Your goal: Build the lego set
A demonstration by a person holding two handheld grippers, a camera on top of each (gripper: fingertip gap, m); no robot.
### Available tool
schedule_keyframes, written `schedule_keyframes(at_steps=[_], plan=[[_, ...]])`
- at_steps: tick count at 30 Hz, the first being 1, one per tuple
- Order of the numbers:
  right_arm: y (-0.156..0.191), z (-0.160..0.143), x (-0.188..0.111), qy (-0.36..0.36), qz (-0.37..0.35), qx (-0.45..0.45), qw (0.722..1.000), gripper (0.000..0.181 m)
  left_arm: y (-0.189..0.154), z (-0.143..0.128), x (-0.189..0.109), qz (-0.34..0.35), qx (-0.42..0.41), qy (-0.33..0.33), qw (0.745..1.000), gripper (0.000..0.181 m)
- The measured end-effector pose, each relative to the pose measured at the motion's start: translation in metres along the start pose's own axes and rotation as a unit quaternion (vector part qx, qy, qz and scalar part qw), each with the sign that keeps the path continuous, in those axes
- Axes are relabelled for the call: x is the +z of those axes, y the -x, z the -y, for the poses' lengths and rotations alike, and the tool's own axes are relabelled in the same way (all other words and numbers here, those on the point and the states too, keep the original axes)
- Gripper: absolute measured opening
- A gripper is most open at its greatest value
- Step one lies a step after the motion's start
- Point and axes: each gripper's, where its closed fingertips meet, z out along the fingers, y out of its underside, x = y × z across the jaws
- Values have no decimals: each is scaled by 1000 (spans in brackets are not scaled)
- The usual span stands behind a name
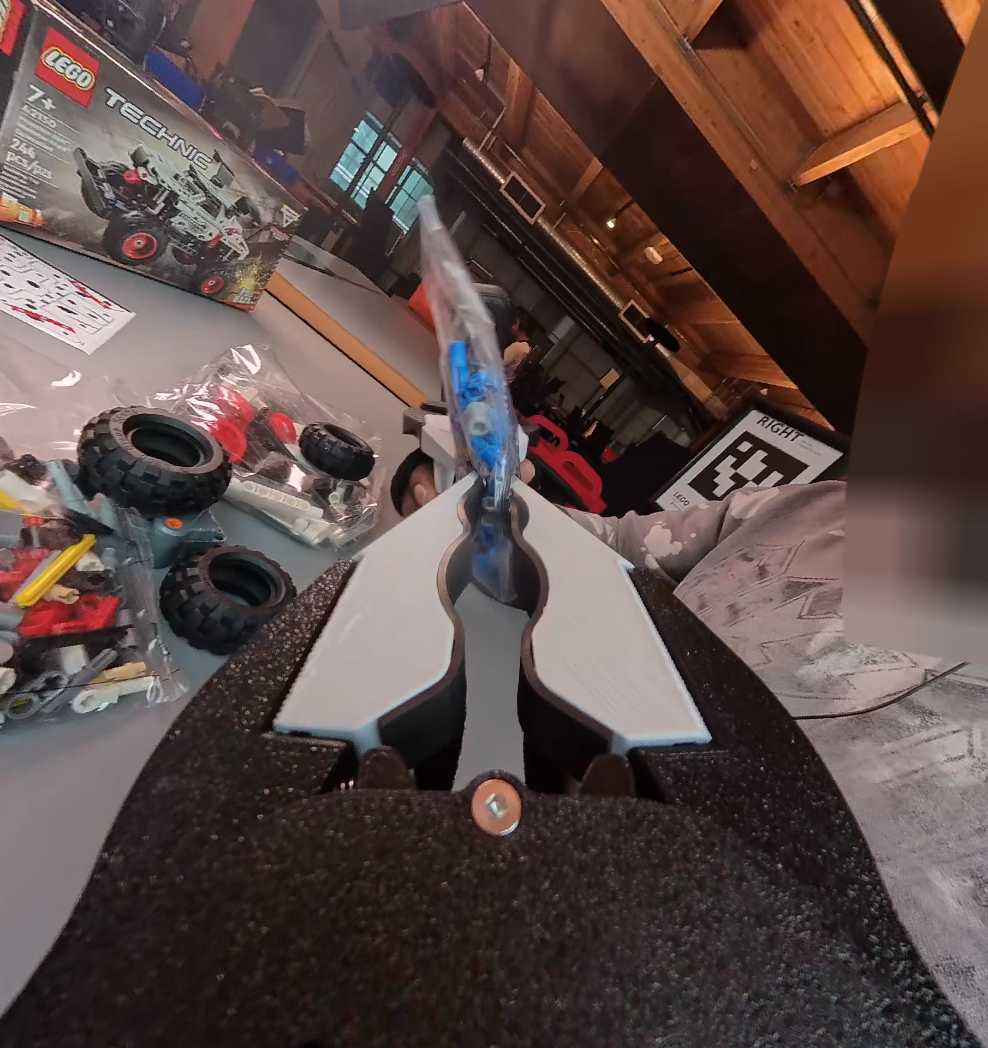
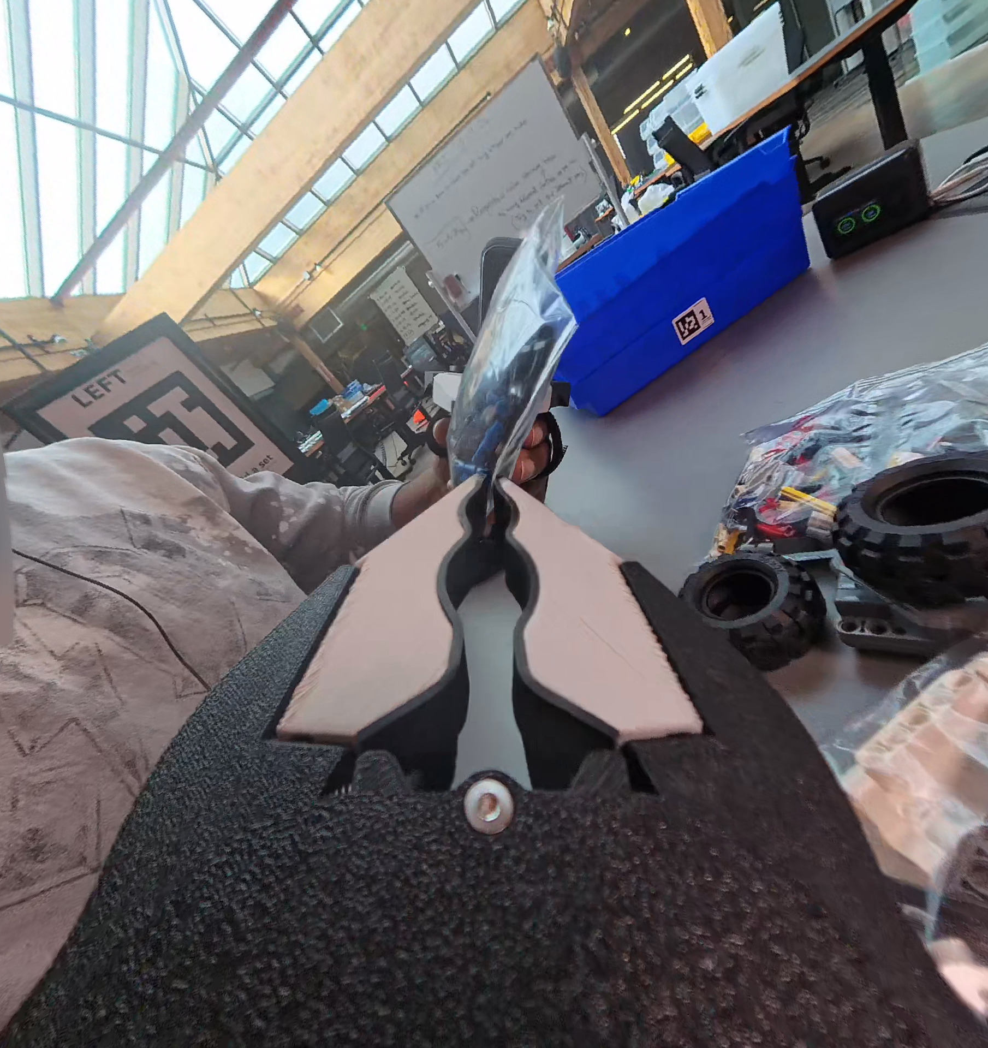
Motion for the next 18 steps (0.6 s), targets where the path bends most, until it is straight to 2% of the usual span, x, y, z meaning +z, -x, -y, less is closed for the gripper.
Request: schedule_keyframes(at_steps=[5,18], plan=[[9,6,-8,18,5,-53,998,0,-3,-5,1,14,32,29,999,5],[11,11,-15,6,23,-28,999,0,-4,-4,-5,15,32,28,999,5]])
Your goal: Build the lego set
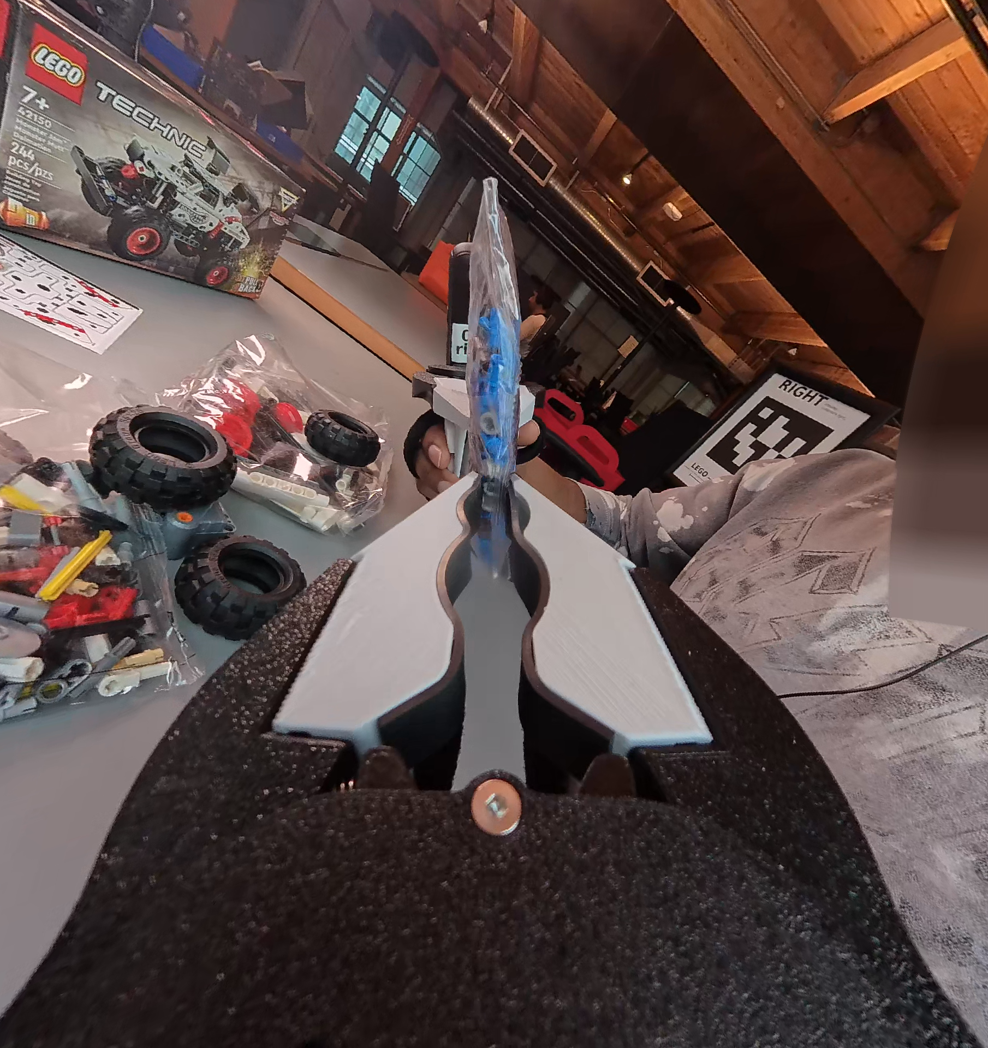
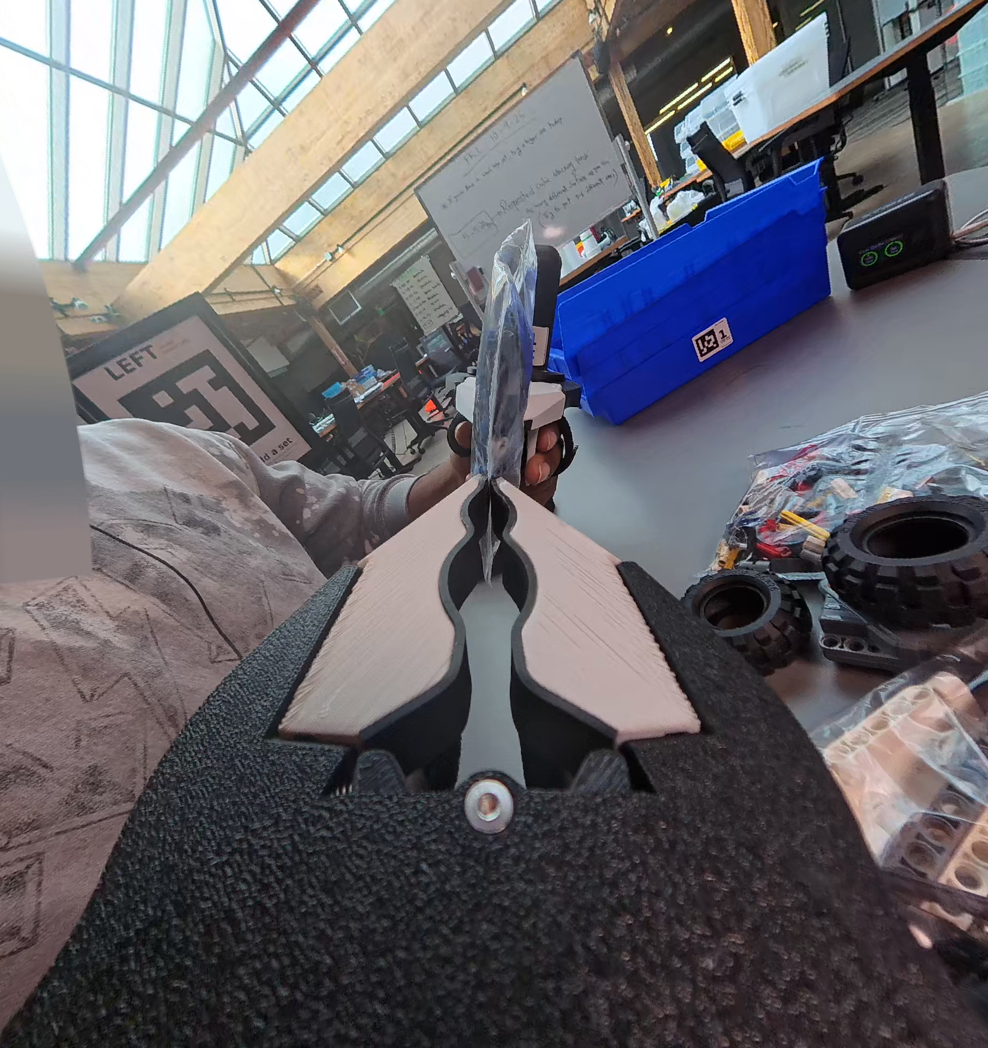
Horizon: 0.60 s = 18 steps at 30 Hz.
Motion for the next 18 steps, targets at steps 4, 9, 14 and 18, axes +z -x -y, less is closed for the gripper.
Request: schedule_keyframes(at_steps=[4,9,14,18], plan=[[0,4,-4,-10,3,7,1000,0,2,7,-6,7,2,-17,1000,0],[-2,9,-11,-20,6,23,1000,0,-1,14,-14,13,20,-29,999,0],[-6,13,-17,-26,-9,16,999,0,0,25,-24,14,14,-54,998,0],[-15,11,-20,-19,-38,-8,999,0,6,21,-23,24,-3,-51,998,7]])
